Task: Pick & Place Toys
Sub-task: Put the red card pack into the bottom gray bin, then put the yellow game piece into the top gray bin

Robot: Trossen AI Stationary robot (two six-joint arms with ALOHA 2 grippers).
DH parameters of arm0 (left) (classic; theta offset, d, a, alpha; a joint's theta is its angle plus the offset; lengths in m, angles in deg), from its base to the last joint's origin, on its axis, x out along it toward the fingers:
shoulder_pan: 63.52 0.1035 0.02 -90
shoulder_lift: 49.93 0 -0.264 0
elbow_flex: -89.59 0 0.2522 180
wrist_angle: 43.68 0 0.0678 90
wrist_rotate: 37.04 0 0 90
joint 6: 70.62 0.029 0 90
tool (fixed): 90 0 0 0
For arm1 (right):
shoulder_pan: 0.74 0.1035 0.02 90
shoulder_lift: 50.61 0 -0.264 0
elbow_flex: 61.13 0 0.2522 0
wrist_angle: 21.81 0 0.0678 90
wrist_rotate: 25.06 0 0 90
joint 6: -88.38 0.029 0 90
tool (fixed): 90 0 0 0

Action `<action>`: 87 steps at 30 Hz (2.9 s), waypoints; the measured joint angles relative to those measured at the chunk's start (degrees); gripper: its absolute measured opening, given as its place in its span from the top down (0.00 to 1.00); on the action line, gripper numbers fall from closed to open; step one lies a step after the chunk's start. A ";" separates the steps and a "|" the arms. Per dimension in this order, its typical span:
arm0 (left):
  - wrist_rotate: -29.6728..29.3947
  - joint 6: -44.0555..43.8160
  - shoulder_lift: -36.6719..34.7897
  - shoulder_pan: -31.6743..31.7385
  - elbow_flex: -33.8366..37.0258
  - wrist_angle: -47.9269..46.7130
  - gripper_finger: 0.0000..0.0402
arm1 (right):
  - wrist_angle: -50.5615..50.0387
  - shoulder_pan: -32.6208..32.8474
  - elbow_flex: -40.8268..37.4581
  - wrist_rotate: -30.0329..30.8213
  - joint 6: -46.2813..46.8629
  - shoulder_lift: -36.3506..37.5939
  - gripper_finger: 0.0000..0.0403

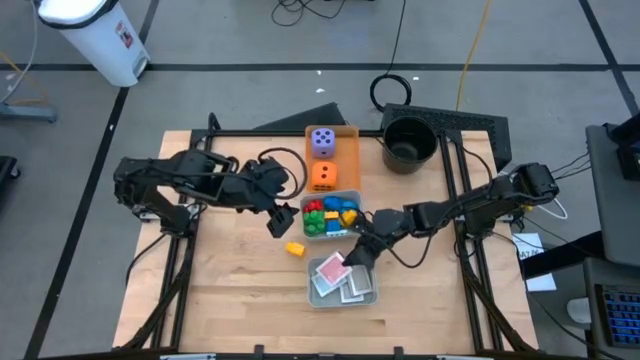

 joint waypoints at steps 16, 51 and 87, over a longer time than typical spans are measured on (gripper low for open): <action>-1.10 1.08 -0.05 0.04 0.02 3.16 0.19 | -7.38 1.96 7.43 1.14 -6.90 -5.29 0.84; -1.48 1.05 -0.05 0.04 0.02 4.29 0.19 | -13.87 3.69 13.73 -2.12 -13.54 -12.31 0.63; 17.19 2.00 3.73 -2.71 30.89 14.95 0.19 | -7.22 -9.09 13.35 1.21 -24.95 16.98 0.50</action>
